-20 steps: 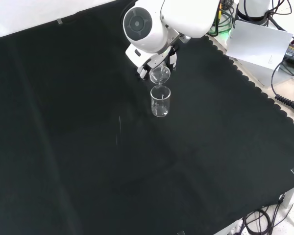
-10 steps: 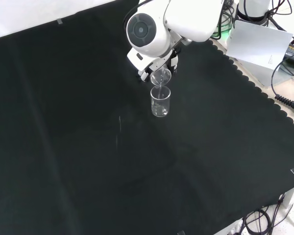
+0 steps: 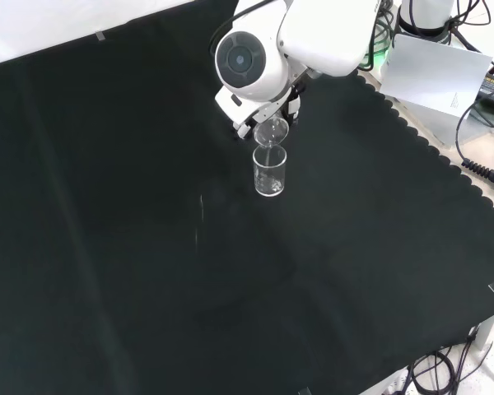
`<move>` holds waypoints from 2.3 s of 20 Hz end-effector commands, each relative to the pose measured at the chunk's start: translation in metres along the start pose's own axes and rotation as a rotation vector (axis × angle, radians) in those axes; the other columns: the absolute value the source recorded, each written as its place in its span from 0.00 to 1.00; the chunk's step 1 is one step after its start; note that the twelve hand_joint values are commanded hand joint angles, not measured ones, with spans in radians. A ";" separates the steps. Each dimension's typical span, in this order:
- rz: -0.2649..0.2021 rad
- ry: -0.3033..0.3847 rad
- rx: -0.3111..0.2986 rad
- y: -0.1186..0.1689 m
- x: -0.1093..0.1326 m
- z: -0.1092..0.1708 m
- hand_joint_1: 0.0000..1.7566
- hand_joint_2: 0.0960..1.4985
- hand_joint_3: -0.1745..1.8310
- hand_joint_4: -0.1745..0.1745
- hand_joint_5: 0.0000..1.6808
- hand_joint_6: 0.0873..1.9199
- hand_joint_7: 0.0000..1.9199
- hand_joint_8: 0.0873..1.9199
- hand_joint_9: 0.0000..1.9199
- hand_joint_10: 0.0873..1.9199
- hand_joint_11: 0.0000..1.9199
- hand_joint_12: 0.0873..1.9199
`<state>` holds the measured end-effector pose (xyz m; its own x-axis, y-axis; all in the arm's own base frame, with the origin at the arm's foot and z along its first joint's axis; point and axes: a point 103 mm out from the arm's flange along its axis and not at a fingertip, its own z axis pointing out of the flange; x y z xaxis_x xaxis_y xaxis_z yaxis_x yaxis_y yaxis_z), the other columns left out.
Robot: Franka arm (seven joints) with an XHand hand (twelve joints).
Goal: Pour the water from the handheld beaker into the one on the table.
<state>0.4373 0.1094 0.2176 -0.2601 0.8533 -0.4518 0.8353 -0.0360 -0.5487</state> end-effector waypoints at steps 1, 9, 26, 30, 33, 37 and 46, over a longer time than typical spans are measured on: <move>0.003 -0.013 0.009 0.000 0.003 -0.003 0.74 0.35 0.53 0.00 0.67 0.50 0.62 0.49 0.81 0.45 0.59 0.44; 0.012 -0.034 -0.004 -0.002 0.005 -0.005 0.74 0.35 0.53 0.00 0.67 0.50 0.62 0.49 0.81 0.45 0.59 0.44; 0.024 -0.078 -0.008 -0.004 0.011 -0.006 0.74 0.36 0.53 0.00 0.67 0.50 0.61 0.50 0.80 0.46 0.59 0.44; 0.026 -0.070 -0.010 -0.003 0.013 -0.006 0.74 0.36 0.53 0.00 0.67 0.50 0.61 0.50 0.80 0.46 0.59 0.44; 0.025 -0.076 -0.008 -0.003 0.013 -0.006 0.74 0.36 0.53 0.00 0.67 0.51 0.61 0.50 0.80 0.46 0.59 0.44; 0.034 -0.097 0.003 -0.003 0.013 -0.007 0.74 0.36 0.53 0.00 0.66 0.51 0.61 0.50 0.80 0.46 0.59 0.44; 0.059 -0.123 0.019 -0.002 0.015 -0.008 0.74 0.36 0.53 0.00 0.66 0.51 0.61 0.50 0.80 0.46 0.59 0.45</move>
<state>0.4349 0.1257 0.2174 -0.2722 0.7863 -0.5546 0.8435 -0.0824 -0.5307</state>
